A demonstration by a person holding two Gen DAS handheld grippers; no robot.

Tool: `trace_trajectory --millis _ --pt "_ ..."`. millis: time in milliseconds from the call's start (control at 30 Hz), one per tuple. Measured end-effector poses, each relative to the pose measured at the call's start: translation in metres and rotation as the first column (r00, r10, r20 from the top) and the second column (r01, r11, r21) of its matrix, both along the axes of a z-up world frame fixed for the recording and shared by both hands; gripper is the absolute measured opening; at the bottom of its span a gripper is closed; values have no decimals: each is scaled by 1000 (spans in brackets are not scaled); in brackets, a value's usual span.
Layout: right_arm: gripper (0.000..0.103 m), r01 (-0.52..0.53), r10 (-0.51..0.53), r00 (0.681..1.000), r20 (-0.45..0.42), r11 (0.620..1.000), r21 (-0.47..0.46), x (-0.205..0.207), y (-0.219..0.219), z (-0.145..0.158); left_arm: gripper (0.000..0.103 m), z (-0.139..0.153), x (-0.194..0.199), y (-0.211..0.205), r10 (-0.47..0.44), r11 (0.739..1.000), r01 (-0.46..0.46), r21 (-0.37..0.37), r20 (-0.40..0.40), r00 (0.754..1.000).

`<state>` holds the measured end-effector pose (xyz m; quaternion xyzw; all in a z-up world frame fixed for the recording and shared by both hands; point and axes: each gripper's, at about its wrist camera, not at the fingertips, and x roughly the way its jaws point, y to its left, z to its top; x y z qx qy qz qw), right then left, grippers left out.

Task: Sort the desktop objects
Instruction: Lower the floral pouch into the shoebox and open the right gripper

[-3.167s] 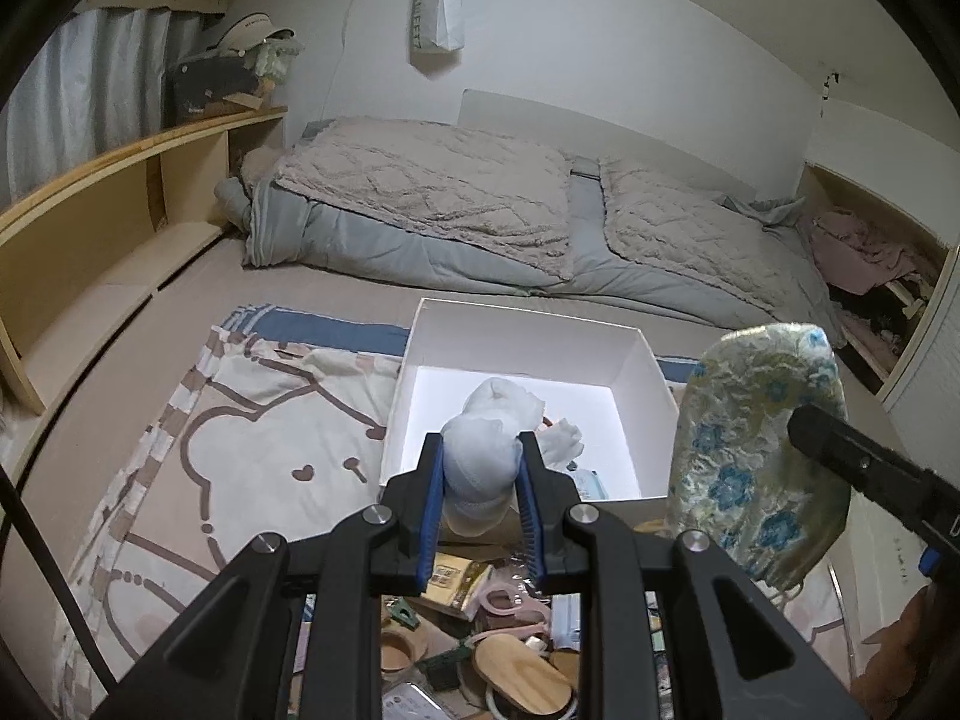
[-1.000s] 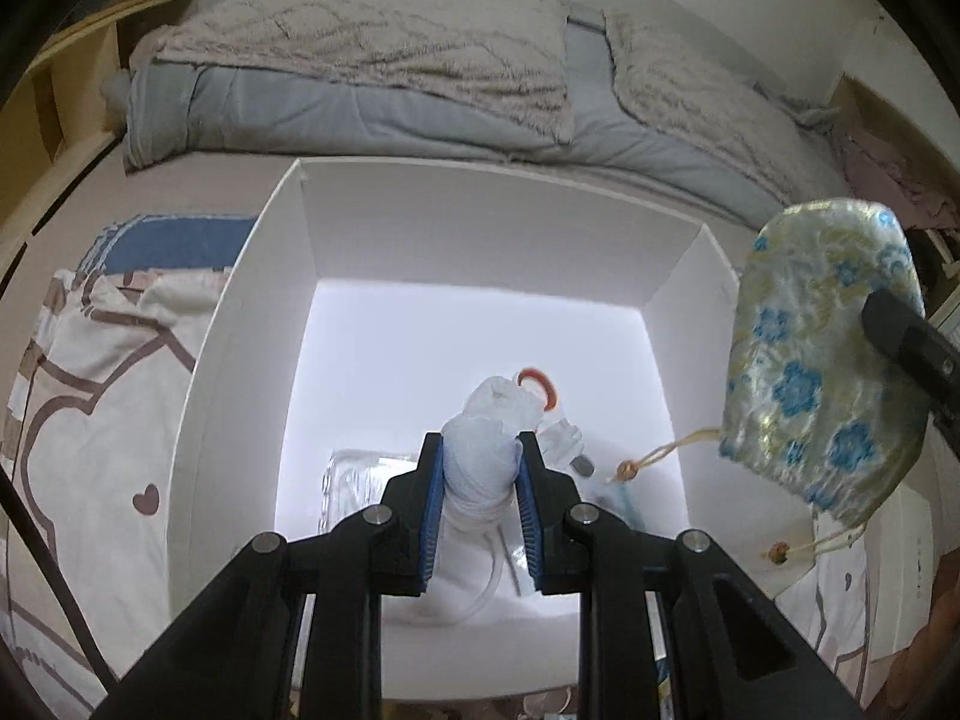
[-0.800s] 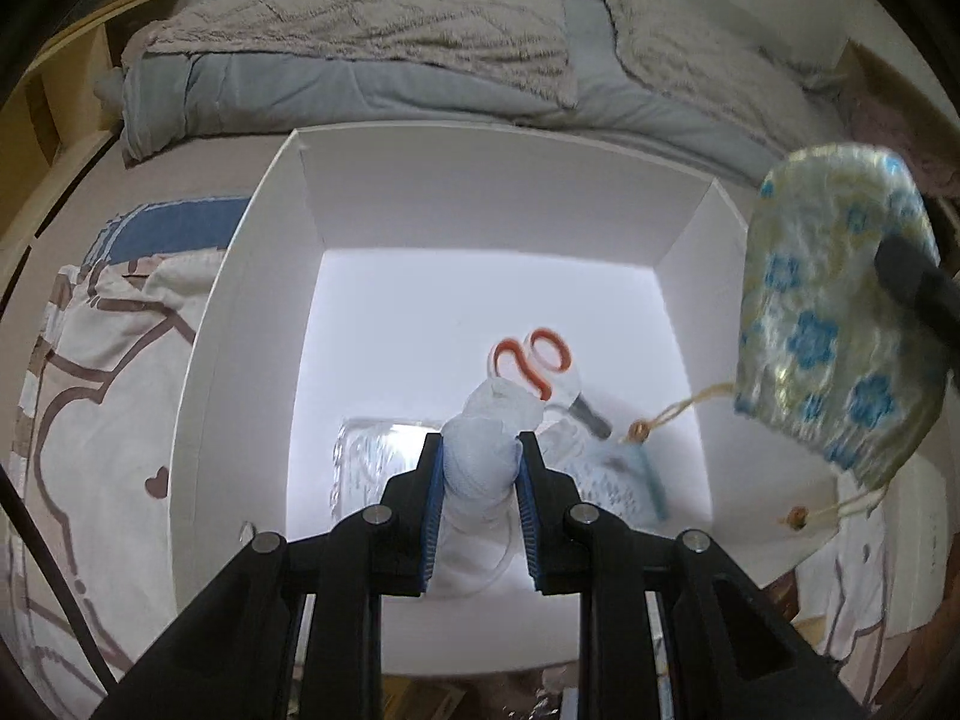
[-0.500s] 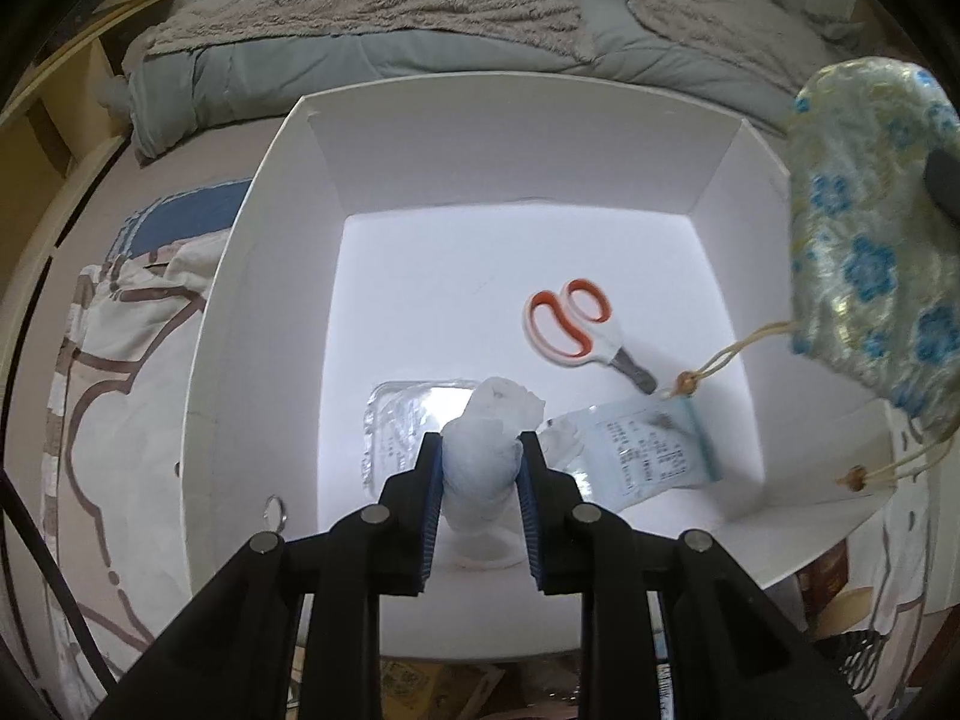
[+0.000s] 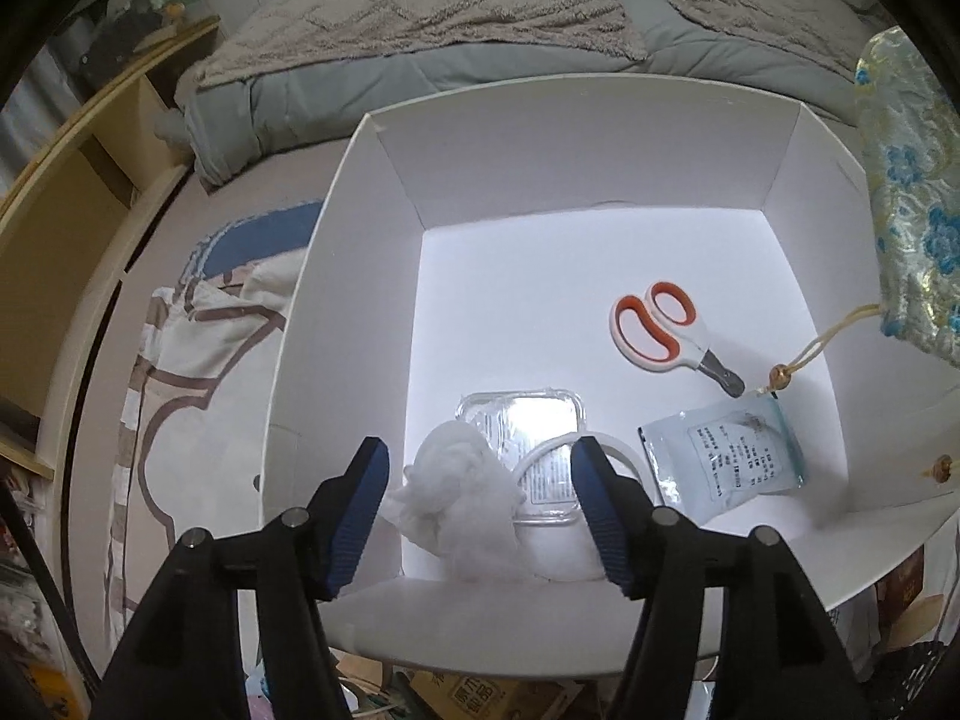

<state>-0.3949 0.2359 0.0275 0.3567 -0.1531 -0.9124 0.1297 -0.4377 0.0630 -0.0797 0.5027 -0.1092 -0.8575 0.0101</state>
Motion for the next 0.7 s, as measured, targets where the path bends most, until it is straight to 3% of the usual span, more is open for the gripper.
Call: trace_trajectory --millis 400,700 --pt "5 -12 12 1000 -10 1000 -26 0 0 5 68 43 23 -15 -9 997 22 70 -184 983" --pt "5 -97 96 995 -15 989 -110 5 -22 14 68 70 46 -42 22 995 2 101 -242 970"
